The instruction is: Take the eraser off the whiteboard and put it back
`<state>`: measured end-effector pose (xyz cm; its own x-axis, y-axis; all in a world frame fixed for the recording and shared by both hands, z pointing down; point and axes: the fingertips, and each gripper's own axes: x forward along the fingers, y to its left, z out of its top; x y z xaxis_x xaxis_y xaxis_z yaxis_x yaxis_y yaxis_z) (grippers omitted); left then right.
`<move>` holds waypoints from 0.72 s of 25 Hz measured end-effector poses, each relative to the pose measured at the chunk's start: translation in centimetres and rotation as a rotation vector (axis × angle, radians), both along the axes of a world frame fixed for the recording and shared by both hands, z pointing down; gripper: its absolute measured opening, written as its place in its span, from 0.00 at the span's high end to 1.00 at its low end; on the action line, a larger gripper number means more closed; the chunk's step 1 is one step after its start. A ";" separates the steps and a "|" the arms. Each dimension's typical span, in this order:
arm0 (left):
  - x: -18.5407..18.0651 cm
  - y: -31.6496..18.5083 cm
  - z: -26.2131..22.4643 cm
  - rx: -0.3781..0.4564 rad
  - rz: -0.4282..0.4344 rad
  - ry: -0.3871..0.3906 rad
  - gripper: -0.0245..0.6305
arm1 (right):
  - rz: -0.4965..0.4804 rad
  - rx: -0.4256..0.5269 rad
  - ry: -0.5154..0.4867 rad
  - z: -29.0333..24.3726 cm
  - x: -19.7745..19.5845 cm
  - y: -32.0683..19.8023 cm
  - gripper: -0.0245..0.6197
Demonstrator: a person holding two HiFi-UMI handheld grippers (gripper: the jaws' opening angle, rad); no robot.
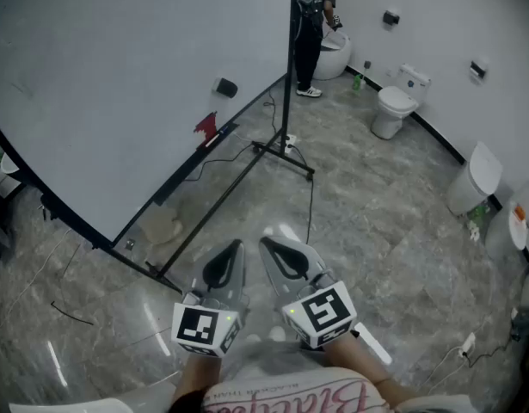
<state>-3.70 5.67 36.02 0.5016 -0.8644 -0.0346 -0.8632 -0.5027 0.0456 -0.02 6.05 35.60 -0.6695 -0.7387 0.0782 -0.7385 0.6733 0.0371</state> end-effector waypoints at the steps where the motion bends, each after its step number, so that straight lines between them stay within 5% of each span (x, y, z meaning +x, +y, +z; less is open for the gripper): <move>1: 0.0 -0.1 0.0 0.002 -0.001 0.000 0.96 | 0.000 0.000 0.003 0.1 0.0 0.0 0.96; 18: 0.4 -1.5 0.4 0.005 -0.017 0.017 0.96 | -0.023 0.013 0.003 0.1 0.5 -1.0 0.96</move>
